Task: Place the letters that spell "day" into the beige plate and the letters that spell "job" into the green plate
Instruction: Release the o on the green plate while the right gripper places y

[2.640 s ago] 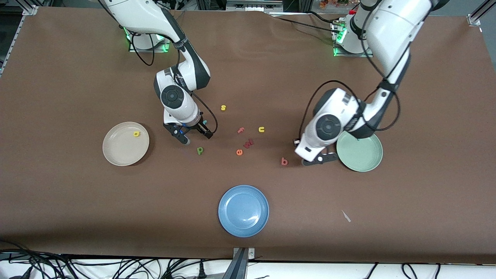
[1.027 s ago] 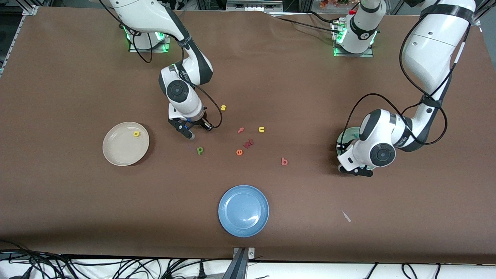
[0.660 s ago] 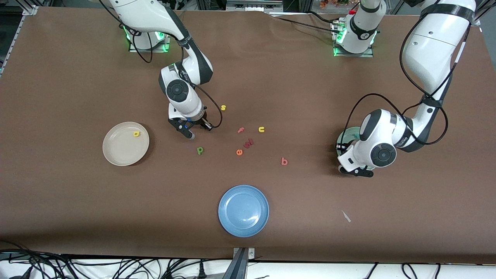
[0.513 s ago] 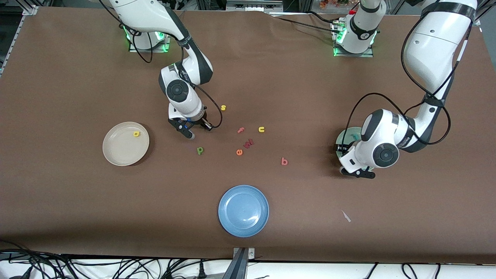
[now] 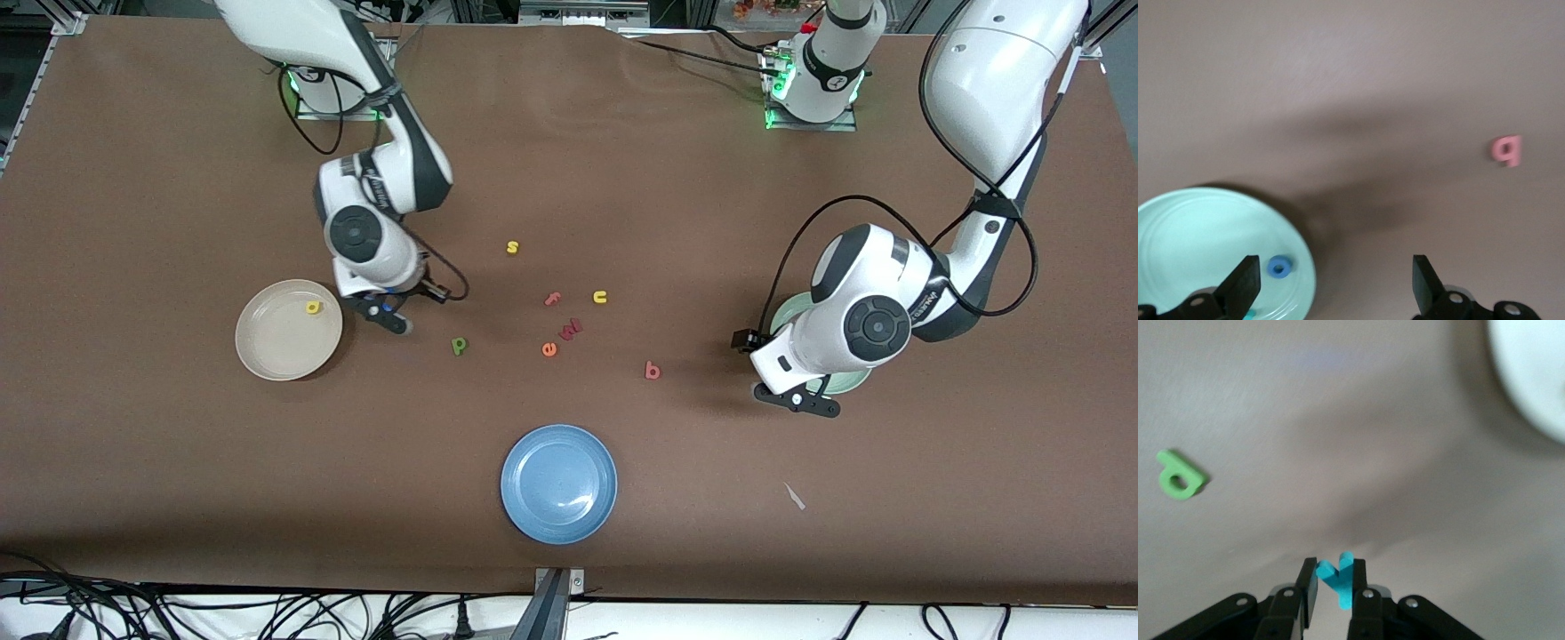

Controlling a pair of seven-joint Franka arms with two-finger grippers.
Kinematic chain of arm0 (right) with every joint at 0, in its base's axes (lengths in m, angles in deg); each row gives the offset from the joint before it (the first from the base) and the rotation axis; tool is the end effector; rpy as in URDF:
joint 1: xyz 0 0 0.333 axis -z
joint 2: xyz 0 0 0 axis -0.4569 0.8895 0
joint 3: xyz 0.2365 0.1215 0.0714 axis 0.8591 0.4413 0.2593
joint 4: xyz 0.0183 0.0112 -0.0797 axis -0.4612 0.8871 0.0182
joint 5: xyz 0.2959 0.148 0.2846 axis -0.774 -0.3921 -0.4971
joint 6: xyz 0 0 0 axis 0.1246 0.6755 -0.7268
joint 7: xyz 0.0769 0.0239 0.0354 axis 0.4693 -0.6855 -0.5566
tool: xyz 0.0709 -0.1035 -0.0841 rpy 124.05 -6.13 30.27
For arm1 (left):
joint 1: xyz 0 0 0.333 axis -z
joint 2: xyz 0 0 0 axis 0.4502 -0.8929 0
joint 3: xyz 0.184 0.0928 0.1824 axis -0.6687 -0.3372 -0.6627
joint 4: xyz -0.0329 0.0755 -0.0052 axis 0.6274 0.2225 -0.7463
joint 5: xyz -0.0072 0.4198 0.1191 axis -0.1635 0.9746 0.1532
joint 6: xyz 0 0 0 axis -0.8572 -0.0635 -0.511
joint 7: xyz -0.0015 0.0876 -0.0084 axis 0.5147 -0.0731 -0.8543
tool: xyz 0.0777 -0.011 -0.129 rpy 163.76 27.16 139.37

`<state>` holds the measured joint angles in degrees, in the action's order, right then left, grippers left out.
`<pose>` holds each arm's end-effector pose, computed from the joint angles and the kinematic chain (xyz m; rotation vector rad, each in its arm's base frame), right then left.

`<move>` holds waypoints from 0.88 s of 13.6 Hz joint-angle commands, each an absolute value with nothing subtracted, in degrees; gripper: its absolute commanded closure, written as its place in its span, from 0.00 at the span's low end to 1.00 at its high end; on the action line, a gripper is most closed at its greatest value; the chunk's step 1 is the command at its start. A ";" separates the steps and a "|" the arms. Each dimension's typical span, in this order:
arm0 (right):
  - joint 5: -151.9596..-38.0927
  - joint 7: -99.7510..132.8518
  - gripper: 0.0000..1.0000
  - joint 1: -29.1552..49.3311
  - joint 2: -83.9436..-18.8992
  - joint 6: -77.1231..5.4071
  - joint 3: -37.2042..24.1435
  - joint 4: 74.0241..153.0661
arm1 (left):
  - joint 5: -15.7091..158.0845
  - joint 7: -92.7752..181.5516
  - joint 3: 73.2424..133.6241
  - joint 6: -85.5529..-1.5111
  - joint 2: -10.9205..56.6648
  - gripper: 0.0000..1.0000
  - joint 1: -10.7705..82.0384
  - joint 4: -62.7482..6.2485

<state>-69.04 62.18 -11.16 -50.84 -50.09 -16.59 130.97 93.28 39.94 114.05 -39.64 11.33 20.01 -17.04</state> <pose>0.5408 0.2290 0.1173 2.9961 -0.6558 -0.2366 0.6585 -0.2178 0.1986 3.0554 -0.3577 -0.2395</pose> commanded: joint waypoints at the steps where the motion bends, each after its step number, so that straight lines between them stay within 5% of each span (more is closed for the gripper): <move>1: -68.90 52.29 1.00 -11.49 -53.78 -47.94 -21.19 133.25 | 92.31 40.73 115.17 -38.78 10.09 0.00 23.75 -13.10; 7: -68.99 31.45 1.00 -10.61 -52.48 -48.82 -29.91 134.32 | 92.75 37.58 113.94 -51.23 6.31 0.00 30.62 -11.60; 10: -68.99 24.51 1.00 -7.19 -50.28 -52.24 -30.09 133.79 | 92.84 36.25 106.59 -58.09 5.52 0.00 37.45 -11.33; 11: -68.99 21.79 0.88 -5.96 -49.49 -52.68 -30.00 133.09 | 93.10 36.34 103.51 -60.12 5.43 0.00 40.35 -11.50; 12: -69.25 19.32 0.46 -5.17 -48.70 -52.69 -30.00 131.87 | 94.14 36.34 100.95 -62.14 4.91 0.00 42.56 -11.68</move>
<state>-69.04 24.27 -7.02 -50.43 -52.07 -30.19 133.85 93.34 36.95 106.20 -59.51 6.22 37.32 -13.55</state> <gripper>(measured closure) 0.753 0.000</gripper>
